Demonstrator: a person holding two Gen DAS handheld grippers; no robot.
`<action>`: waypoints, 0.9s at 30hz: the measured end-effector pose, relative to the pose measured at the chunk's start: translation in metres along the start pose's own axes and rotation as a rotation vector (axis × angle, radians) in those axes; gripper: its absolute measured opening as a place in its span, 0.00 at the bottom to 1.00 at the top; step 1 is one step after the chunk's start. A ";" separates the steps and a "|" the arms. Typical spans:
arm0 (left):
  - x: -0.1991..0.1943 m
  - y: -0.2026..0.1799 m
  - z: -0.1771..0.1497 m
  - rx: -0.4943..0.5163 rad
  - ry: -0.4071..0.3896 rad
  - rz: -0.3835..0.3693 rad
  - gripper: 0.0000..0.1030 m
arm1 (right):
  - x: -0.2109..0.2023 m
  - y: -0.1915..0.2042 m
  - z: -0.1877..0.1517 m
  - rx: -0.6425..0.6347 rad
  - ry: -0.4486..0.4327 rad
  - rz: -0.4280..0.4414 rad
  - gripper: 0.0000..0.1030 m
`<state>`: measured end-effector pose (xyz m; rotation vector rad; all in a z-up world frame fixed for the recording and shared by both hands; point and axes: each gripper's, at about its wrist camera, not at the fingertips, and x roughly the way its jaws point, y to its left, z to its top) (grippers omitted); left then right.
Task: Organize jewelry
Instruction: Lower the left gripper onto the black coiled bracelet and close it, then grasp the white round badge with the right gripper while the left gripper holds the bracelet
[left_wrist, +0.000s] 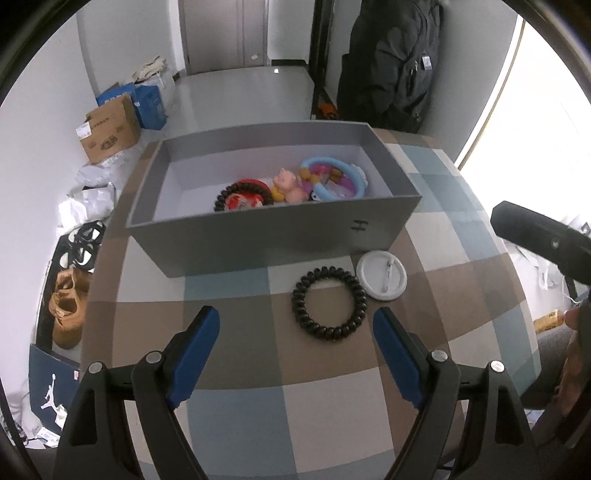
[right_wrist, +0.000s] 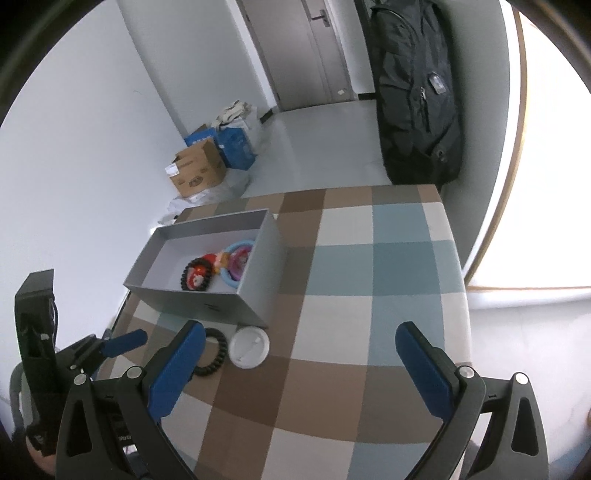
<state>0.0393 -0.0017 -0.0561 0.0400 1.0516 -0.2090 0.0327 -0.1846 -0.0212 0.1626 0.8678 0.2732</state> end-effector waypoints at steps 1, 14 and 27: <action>0.002 -0.002 0.000 0.006 0.007 -0.004 0.80 | 0.000 -0.001 0.000 0.004 0.004 -0.001 1.00; 0.023 -0.022 0.000 0.113 0.045 0.069 0.80 | 0.006 -0.014 -0.012 0.010 0.054 -0.017 1.00; 0.021 -0.026 0.003 0.128 0.056 -0.046 0.41 | 0.010 -0.016 -0.013 0.017 0.076 -0.012 1.00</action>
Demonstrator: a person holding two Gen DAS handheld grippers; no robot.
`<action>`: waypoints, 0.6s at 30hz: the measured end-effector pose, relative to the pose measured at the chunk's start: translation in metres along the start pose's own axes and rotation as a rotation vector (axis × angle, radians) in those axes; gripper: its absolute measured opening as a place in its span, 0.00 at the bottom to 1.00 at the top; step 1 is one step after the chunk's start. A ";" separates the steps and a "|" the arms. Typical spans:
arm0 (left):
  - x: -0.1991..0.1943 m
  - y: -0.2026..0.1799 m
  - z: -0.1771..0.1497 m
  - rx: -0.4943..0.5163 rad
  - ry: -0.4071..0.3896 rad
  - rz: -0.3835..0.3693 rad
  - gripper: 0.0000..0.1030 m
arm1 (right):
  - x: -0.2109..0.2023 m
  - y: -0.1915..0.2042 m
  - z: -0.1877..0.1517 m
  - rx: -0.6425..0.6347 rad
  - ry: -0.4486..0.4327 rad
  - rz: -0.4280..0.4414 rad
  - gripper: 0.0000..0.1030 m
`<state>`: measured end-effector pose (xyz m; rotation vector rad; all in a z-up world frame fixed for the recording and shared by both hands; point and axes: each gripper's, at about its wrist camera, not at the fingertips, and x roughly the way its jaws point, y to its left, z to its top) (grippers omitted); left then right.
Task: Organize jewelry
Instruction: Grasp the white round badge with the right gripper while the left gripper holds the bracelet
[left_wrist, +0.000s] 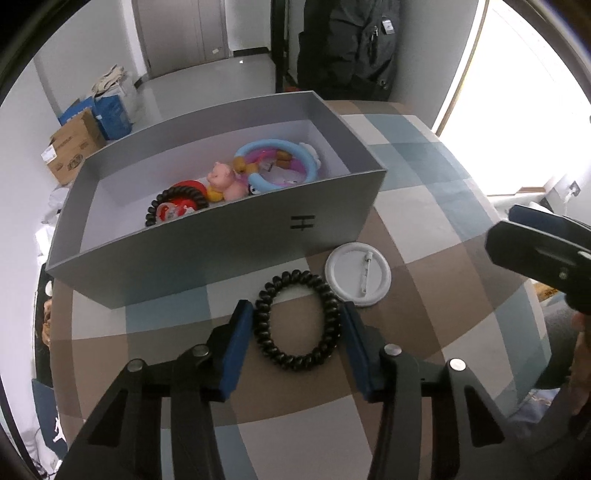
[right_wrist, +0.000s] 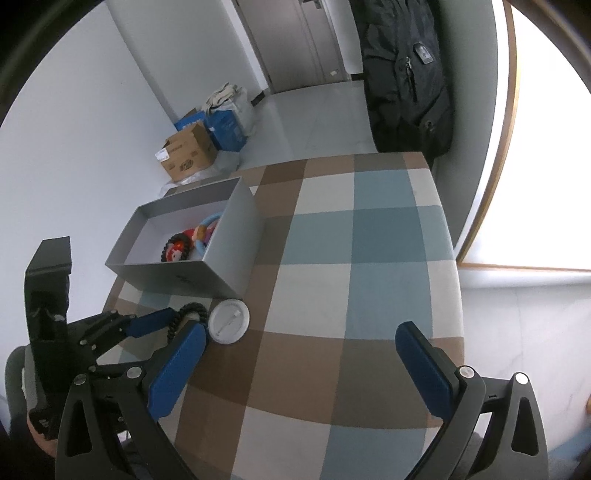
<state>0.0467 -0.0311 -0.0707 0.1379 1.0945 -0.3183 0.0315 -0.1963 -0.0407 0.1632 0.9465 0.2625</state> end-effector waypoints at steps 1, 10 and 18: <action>-0.001 0.000 -0.001 0.002 0.001 -0.006 0.40 | 0.000 0.000 0.000 0.001 -0.001 0.002 1.00; -0.005 0.010 0.000 -0.035 0.040 -0.022 0.38 | 0.002 0.002 -0.001 -0.004 -0.002 0.009 1.00; -0.036 0.023 0.000 -0.082 -0.050 -0.079 0.38 | 0.008 0.006 -0.005 -0.024 0.010 -0.009 1.00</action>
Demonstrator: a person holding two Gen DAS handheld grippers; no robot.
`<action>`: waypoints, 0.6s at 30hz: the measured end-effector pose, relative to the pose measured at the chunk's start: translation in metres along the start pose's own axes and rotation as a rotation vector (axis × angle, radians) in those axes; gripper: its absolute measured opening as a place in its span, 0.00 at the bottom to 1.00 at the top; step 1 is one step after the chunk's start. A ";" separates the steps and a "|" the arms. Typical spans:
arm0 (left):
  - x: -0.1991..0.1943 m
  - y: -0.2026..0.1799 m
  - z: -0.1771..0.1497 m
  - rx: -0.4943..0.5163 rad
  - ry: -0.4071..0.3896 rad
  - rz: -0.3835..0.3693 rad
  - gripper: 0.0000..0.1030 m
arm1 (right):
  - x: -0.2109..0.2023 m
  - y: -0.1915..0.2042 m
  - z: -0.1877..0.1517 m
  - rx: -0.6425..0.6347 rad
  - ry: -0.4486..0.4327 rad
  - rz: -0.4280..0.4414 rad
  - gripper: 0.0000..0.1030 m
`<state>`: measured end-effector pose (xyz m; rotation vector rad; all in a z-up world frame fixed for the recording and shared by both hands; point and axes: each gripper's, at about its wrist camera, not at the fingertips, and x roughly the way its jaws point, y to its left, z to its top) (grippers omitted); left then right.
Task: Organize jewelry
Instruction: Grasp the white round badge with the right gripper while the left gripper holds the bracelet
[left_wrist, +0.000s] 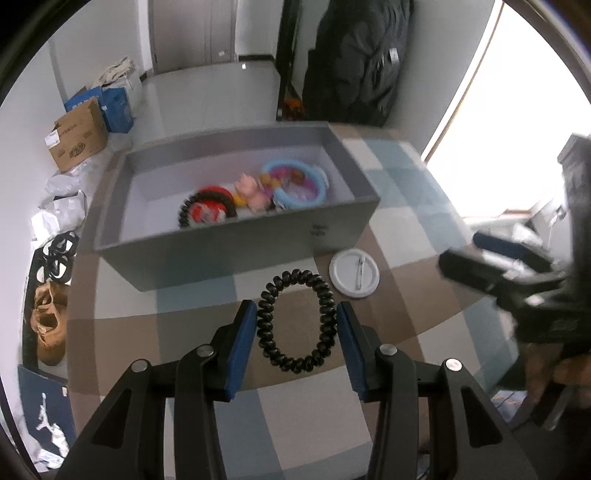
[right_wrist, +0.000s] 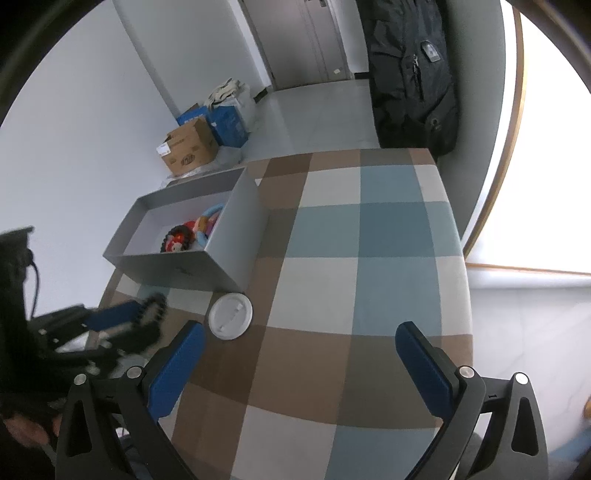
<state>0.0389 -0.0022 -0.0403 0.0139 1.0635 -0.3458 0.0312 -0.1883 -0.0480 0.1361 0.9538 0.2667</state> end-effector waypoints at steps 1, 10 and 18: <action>-0.005 0.004 0.001 -0.024 -0.015 -0.015 0.38 | 0.001 0.002 0.000 -0.007 0.002 -0.002 1.00; -0.037 0.040 0.016 -0.198 -0.154 -0.089 0.38 | 0.022 0.037 -0.004 -0.132 0.041 0.006 0.98; -0.041 0.059 0.015 -0.267 -0.186 -0.119 0.38 | 0.048 0.068 -0.006 -0.254 0.067 -0.056 0.76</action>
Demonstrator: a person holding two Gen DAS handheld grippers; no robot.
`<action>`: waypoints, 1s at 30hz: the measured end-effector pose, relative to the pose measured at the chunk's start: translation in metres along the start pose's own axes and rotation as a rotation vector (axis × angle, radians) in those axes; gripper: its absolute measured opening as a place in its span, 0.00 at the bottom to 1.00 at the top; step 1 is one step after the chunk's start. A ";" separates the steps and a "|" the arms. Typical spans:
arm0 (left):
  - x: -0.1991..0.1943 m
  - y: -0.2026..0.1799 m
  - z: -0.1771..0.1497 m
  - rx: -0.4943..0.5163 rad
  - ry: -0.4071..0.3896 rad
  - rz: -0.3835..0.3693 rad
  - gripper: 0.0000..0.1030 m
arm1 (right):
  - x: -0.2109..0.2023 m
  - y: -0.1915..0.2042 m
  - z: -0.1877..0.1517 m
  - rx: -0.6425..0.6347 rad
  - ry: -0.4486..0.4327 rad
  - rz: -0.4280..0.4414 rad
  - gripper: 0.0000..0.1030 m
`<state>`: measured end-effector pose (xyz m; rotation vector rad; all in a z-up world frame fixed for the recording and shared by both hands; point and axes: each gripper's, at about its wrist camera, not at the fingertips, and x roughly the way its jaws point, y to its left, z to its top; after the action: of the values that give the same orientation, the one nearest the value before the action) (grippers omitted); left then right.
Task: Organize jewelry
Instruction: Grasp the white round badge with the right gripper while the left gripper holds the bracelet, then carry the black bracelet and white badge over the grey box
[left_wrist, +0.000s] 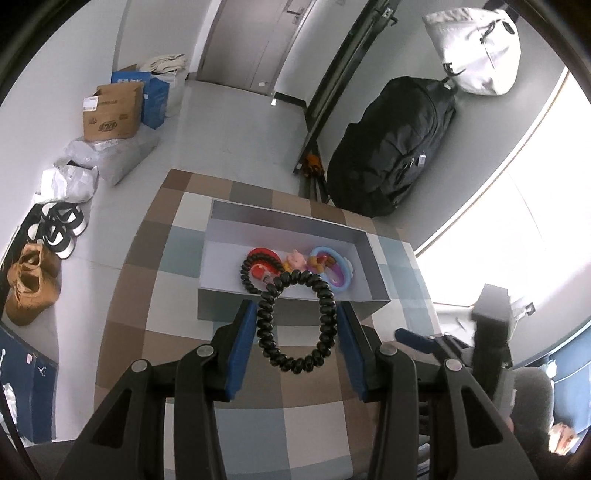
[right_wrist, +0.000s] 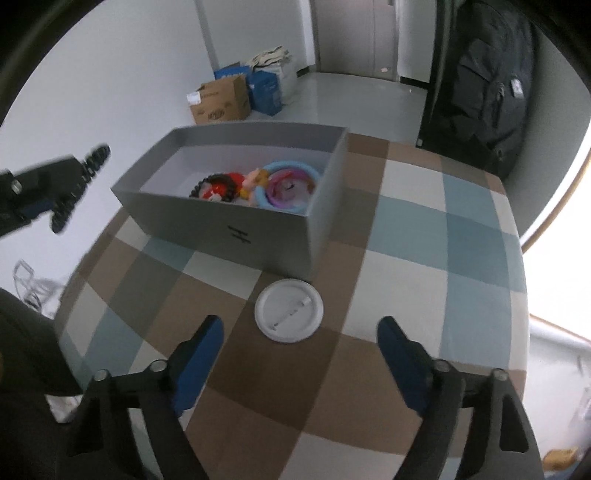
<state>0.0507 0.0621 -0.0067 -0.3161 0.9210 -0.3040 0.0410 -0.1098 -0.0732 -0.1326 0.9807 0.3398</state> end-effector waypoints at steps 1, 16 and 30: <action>0.000 0.001 0.000 -0.005 -0.003 -0.004 0.38 | 0.003 0.003 0.001 -0.010 0.001 -0.016 0.75; -0.005 0.011 0.002 -0.027 -0.001 -0.024 0.38 | 0.010 0.017 0.005 -0.052 0.002 -0.055 0.41; -0.002 0.006 0.001 -0.013 0.006 -0.008 0.38 | -0.005 0.023 0.009 -0.026 -0.031 0.063 0.41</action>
<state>0.0509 0.0689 -0.0068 -0.3309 0.9283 -0.3065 0.0382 -0.0873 -0.0628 -0.1203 0.9516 0.4115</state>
